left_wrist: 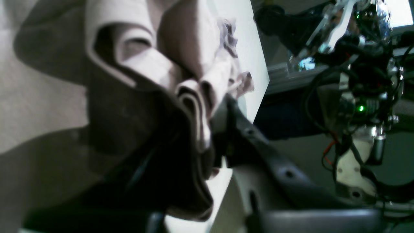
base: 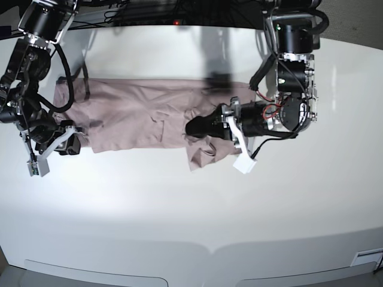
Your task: Fold the T-shirt properly
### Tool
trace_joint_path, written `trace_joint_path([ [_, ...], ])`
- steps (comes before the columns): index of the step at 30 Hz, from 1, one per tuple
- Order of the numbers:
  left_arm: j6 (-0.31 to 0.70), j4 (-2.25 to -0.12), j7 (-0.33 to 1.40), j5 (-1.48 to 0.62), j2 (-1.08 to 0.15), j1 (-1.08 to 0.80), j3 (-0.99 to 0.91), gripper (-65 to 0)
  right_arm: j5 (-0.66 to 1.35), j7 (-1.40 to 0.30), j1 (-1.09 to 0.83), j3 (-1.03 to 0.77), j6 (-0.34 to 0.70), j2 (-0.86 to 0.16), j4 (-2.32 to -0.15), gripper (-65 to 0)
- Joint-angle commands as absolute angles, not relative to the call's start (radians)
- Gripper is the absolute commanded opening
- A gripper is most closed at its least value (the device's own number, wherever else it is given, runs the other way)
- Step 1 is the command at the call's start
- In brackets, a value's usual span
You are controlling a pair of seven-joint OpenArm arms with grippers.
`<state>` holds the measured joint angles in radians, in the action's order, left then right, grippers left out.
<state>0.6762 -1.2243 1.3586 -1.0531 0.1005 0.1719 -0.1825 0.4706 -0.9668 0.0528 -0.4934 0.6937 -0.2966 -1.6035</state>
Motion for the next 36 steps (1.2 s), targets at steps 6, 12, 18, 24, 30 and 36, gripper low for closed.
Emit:
trace_joint_path([
  [6, 0.677, -1.243, 1.376, -1.243, 0.112, 0.194, -0.180, -38.2, 0.483, -0.939, 0.072, -0.497, 0.698, -0.313, -1.623, -49.8],
  [12, 0.685, -1.243, 1.383, -1.260, 0.118, 0.194, -0.174, -38.2, 0.483, -0.940, 0.072, -0.497, 0.698, -0.313, -1.623, -49.8],
  [18, 0.698, -1.243, 1.353, -1.177, 0.119, 0.194, -0.174, -38.2, 0.483, -0.939, 0.072, -0.497, 0.698, -0.313, -1.623, -49.8],
  [24, 0.698, -1.243, 1.033, -0.742, 0.119, 0.194, -0.174, -38.4, 0.483, -0.940, 0.072, -0.497, 0.698, -0.313, -1.623, -49.8],
  [30, 0.698, -1.243, 0.936, -0.724, 0.150, 0.194, -0.150, -41.7, 0.488, -0.920, 0.072, -0.497, 0.698, -0.312, -1.623, -49.8],
  [36, 0.698, -1.243, 0.877, -0.721, 0.150, 0.195, 0.035, -42.1, 0.509, -0.921, 0.072, -0.497, 0.698, -0.313, -1.623, -49.8],
])
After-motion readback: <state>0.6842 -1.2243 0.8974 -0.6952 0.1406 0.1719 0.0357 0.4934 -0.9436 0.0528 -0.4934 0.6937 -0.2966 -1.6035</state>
